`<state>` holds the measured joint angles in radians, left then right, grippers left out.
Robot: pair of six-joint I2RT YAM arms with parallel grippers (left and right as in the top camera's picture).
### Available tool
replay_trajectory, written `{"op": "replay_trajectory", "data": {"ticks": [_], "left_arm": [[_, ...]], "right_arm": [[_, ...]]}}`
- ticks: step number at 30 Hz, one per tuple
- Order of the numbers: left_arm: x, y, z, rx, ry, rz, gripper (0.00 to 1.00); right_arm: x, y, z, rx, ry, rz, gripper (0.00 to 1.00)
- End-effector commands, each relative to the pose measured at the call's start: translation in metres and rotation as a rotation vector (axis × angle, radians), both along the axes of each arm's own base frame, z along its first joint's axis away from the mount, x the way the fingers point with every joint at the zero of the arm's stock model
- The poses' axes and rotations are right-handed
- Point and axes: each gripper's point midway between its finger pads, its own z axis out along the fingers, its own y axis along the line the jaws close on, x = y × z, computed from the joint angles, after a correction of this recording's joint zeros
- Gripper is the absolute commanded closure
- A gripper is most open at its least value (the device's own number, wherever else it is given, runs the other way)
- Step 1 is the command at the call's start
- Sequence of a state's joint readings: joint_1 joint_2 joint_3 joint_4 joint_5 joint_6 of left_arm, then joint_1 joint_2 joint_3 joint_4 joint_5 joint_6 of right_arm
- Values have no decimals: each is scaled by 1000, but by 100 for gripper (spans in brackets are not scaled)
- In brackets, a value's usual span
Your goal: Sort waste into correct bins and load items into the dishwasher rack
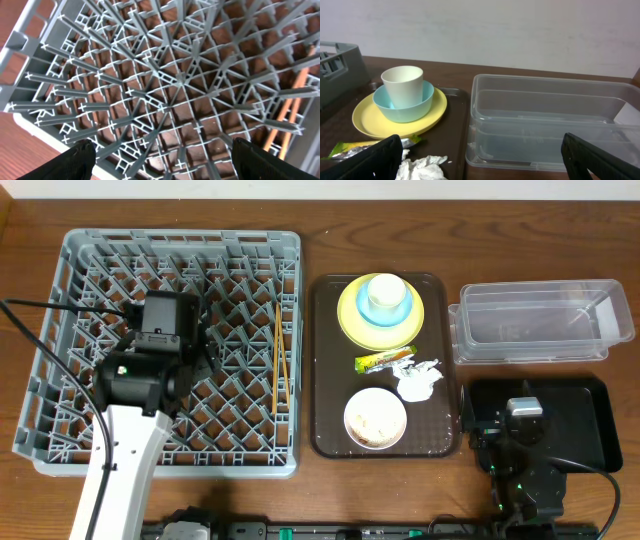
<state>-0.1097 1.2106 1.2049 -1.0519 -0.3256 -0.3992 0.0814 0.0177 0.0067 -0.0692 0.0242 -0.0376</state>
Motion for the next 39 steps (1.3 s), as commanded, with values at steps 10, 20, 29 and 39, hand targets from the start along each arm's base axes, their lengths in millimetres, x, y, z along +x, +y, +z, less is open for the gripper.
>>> {"op": "replay_trajectory", "data": {"ticks": [10, 20, 29, 39], "left_arm": [[-3, 6, -5, 22, 20, 23, 9], [-3, 6, -5, 22, 23, 22, 8], [-3, 6, -5, 22, 23, 22, 7], [-3, 6, -5, 22, 23, 22, 7]], "right_arm": [[0, 1, -1, -8, 2, 4, 1], [-2, 19, 1, 156, 12, 98, 1], [-7, 24, 39, 398, -28, 122, 1], [-7, 18, 132, 341, 194, 50, 1]]}}
